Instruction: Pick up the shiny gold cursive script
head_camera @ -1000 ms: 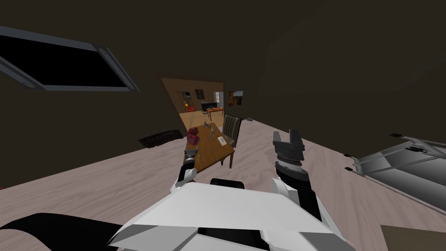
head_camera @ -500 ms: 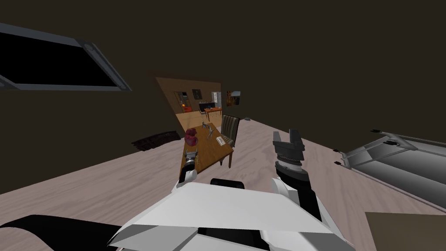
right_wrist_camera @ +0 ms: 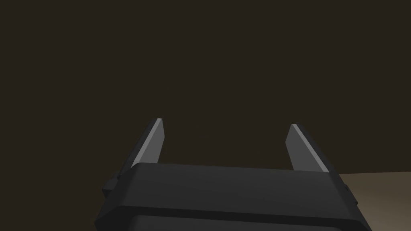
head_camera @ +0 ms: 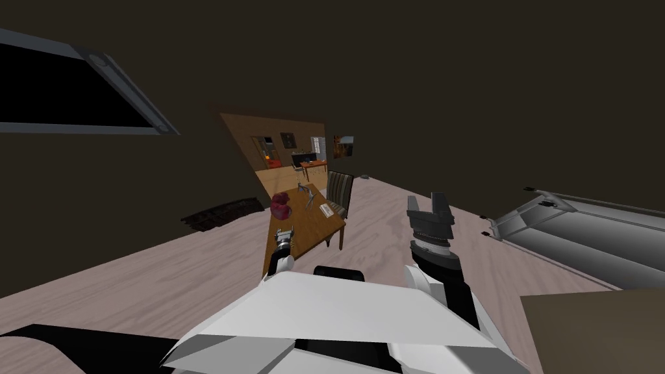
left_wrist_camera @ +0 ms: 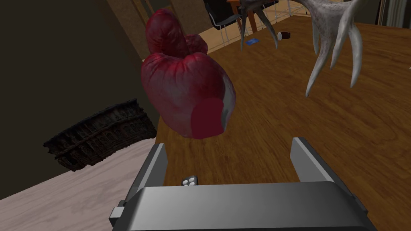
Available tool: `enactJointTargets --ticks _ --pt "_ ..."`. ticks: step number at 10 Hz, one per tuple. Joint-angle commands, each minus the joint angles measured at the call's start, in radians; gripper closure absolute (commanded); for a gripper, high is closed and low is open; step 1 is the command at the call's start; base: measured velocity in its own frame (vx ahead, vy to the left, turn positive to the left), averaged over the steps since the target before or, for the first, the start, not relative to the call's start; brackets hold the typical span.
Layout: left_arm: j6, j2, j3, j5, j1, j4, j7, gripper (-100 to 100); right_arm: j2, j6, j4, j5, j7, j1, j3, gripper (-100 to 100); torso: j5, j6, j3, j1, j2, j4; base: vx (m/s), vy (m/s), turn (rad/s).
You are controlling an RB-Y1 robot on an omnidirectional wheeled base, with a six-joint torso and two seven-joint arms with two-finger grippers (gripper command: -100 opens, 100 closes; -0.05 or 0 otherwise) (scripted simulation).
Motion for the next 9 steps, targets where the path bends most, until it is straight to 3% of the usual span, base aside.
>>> enactJointTargets --ticks 1,2,3,4,5,6,9 --pt "-0.003 -0.006 0.012 0.029 -0.013 0.050 0.049 -100 0.000 0.000 0.000 0.000 0.000 0.000 0.000 0 0.000 0.000 0.000 0.000 0.000 0.000 -0.008 0.014 -0.197" --pt "-0.003 -0.006 0.012 0.029 -0.013 0.067 0.049 -100 0.000 0.000 0.000 0.000 0.000 0.000 0.000 0 0.000 0.000 0.000 0.000 0.000 0.000 -0.006 0.014 -0.071" --pt "-0.011 -0.006 0.018 0.047 -0.027 0.105 0.081 -100 0.000 0.000 0.000 0.000 0.000 0.000 0.000 0 0.000 0.000 0.000 0.000 0.000 0.000 -0.007 0.008 -0.081" --pt "-0.011 -0.006 0.018 0.047 -0.027 0.120 0.081 -100 0.000 0.000 0.000 0.000 0.000 0.000 0.000 0 0.000 0.000 0.000 0.000 0.000 0.000 -0.005 0.006 -0.072" --pt "-0.017 -0.007 0.024 0.065 -0.040 0.155 0.111 -100 0.000 0.000 0.000 0.000 0.000 0.000 0.000 0 0.000 0.000 0.000 0.000 0.000 0.000 -0.006 0.005 -0.129" --pt "-0.017 -0.007 0.024 0.065 -0.040 0.171 0.111 -100 0.000 0.000 0.000 0.000 0.000 0.000 0.000 0 0.000 0.000 0.000 0.000 0.000 0.000 -0.004 0.007 -0.056" --pt "-0.030 -0.008 0.034 0.096 -0.066 0.263 0.168 -100 0.000 0.000 0.000 0.000 0.000 0.000 0.000 0 0.000 0.000 0.000 0.000 0.000 0.000 -0.005 0.006 -0.078"
